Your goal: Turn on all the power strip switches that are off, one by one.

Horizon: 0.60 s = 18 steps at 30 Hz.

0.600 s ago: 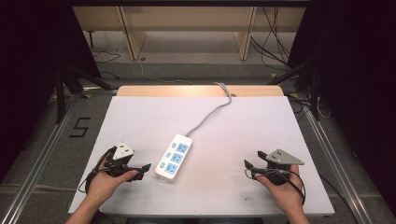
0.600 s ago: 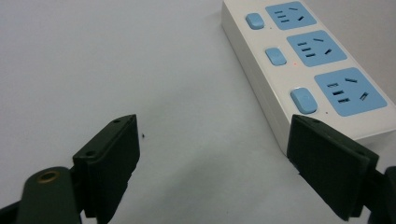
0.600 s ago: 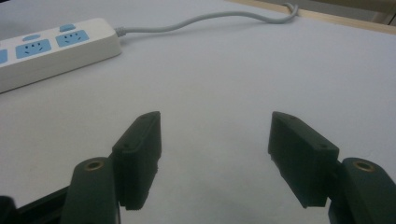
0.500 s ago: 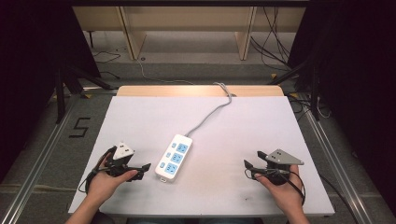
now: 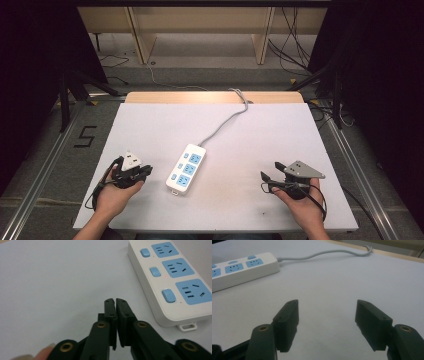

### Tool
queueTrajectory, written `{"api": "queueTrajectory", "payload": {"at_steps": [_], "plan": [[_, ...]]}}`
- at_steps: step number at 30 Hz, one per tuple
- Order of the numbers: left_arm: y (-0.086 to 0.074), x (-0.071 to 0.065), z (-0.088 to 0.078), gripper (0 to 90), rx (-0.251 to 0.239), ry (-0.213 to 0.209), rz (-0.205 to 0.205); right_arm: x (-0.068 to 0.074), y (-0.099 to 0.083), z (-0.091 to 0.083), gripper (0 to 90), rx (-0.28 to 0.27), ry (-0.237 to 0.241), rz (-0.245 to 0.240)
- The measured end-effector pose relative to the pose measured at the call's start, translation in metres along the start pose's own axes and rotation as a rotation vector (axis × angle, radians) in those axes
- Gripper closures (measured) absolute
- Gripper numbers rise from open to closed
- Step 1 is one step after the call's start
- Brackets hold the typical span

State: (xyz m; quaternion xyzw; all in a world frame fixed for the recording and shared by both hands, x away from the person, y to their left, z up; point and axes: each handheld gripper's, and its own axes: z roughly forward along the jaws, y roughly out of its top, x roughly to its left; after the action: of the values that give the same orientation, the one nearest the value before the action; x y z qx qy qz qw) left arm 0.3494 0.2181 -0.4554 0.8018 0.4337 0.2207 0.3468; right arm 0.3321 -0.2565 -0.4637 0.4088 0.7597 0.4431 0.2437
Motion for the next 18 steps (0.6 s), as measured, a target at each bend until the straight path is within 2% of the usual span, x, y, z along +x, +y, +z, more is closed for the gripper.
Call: {"api": "queueTrajectory", "payload": {"at_steps": [4, 9, 14, 18], "plan": [[0.004, 0.000, 0.002, 89.3, 0.009, -0.026, -0.006, 0.002, -0.001, 0.003, 36.3, 0.013, 0.017, 0.000], [0.013, -0.002, 0.008, 89.4, 0.027, -0.036, -0.014, 0.004, 0.001, 0.003, 36.2, 0.013, 0.021, -0.012], [0.022, -0.003, 0.012, 89.3, 0.021, -0.053, -0.028, 0.003, 0.000, 0.004, 35.8, 0.033, 0.029, -0.020], [0.028, -0.005, 0.014, 89.4, 0.036, -0.055, -0.024, 0.002, -0.001, 0.004, 35.8, 0.037, 0.028, -0.018]]}}
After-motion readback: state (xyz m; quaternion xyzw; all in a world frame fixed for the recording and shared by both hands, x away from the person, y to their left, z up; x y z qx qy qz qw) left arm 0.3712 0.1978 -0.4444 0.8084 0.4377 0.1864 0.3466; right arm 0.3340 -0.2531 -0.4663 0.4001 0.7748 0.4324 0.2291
